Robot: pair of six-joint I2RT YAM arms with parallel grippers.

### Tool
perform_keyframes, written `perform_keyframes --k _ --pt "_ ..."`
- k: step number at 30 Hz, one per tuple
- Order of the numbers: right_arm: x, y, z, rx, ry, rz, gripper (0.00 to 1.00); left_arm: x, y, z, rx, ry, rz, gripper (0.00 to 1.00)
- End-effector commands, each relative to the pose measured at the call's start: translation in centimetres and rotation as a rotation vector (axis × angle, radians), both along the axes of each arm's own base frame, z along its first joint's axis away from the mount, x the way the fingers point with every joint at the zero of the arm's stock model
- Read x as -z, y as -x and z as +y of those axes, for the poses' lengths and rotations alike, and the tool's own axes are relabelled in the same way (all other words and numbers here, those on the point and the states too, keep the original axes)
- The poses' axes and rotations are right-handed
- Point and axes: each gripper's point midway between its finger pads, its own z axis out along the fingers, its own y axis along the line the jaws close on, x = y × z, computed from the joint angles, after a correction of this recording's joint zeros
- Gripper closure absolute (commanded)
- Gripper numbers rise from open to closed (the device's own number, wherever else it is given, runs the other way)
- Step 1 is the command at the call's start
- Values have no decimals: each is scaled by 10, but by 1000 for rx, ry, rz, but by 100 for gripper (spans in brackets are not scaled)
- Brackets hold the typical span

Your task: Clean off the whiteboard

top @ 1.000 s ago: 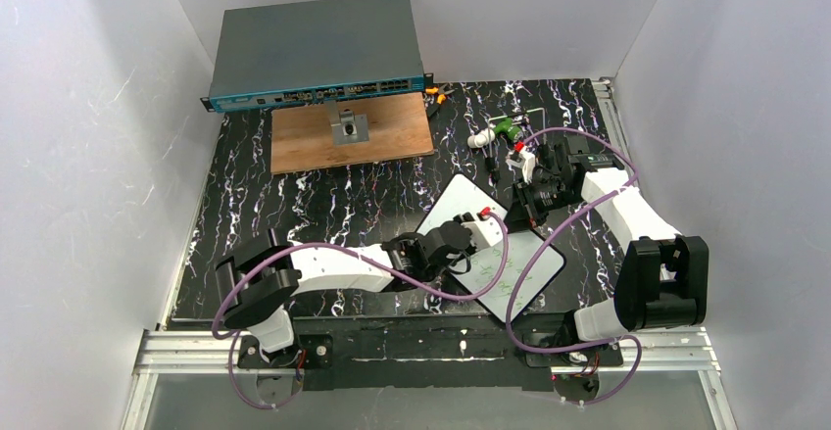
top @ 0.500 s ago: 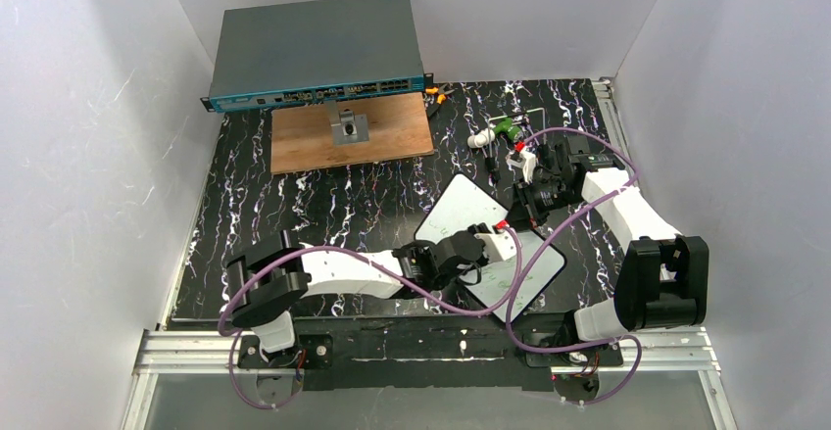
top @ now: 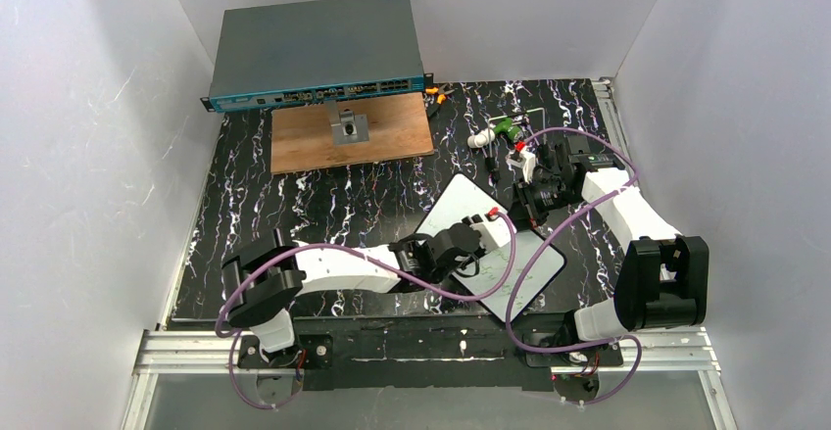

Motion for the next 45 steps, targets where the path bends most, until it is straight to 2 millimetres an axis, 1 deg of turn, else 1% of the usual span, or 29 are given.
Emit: perform_keyframes --k 1,5,10,12,14,16,19,22,24,26,30,33,34,37,39,42,43,44,45 --pt "-16 -13 8 -68 -51 -160 99 3 19 4 60 37 88 100" --pt "-15 -14 8 -68 -51 -159 99 4 37 -5 120 37 85 100" --pt "-15 -14 8 -66 -51 -159 99 0 38 -16 125 63 73 100" --pt "-15 -14 8 -66 -51 -158 99 -3 33 -18 103 65 60 100" --pt "-15 -14 8 -66 -51 -159 99 -5 23 -17 51 52 28 100" --pt "-16 -14 8 -66 -53 -158 99 -8 12 -11 -3 33 -11 100" --pt "-16 -14 8 -65 -55 -161 99 -9 -3 2 -78 19 -15 100" --pt "-17 -14 8 -65 -56 -162 99 -9 -9 11 -113 16 -3 100" --pt "-17 -14 8 -65 -56 -161 99 -7 -5 9 -84 20 10 100" --pt "-17 -14 8 -66 -56 -161 99 -5 3 4 -24 36 35 100" --pt "-16 -14 8 -64 -55 -159 99 0 35 -12 146 69 117 100" --pt "-17 -14 8 -64 -57 -160 99 3 54 -19 225 61 147 100" --pt "-16 -14 8 -64 -57 -158 99 4 59 -21 238 57 152 100" --pt "-16 -14 8 -64 -56 -157 99 5 63 -26 248 55 153 100" --pt "-16 -14 8 -64 -56 -157 99 6 58 -28 224 47 140 100" --pt "-16 -15 8 -63 -57 -158 99 7 39 -23 120 13 91 100" --pt "-16 -15 8 -63 -58 -157 99 4 30 -20 72 2 63 100" --pt "-17 -14 8 -63 -61 -154 99 -3 7 -4 -56 -26 13 100" --pt "-17 -14 8 -63 -61 -156 99 -4 2 0 -80 -20 15 100"
